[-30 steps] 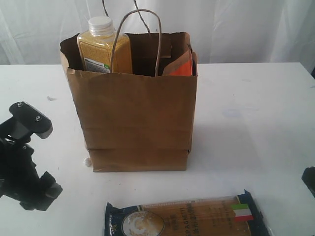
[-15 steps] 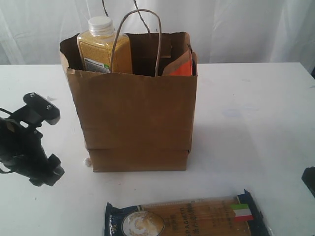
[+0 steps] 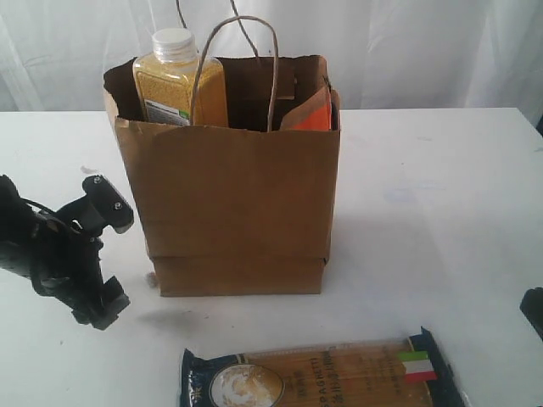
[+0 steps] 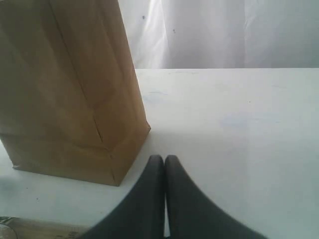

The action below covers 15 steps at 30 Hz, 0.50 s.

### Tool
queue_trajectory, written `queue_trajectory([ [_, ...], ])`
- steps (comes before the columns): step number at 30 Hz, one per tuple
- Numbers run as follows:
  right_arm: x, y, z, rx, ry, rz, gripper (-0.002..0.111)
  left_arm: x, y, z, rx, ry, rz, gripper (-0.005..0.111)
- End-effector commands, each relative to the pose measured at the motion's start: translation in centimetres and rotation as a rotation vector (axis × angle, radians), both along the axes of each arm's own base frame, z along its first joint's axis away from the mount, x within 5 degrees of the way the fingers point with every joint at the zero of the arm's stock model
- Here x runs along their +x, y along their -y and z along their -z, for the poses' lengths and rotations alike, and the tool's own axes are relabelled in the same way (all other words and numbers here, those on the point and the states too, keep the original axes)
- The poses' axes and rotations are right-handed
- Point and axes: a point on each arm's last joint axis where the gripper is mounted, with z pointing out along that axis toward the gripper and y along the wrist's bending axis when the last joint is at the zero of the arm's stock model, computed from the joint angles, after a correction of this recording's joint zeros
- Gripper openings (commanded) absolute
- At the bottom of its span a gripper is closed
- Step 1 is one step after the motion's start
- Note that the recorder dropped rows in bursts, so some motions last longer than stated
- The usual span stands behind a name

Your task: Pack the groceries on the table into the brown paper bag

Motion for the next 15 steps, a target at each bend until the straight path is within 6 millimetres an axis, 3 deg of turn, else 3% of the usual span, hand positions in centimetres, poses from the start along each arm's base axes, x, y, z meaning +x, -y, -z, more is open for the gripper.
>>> queue_trajectory([
  [1,0.0,0.0,0.1,-0.003,0.010,0.002,0.000,0.3,0.3,-0.3,-0.027,0.034,-0.025,0.078],
  [7,0.0,0.0,0.1,-0.003,0.010,0.002,0.000,-0.5,1.4,-0.1,-0.066,0.057,-0.054,0.078],
  [11,0.0,0.0,0.1,-0.003,0.010,0.002,0.000,-2.0,0.5,0.4,-0.079,0.162,-0.079,0.078],
  [15,0.0,0.0,0.1,-0.003,0.010,0.002,0.000,-2.9,-0.4,0.0,-0.222,0.290,-0.244,0.078],
])
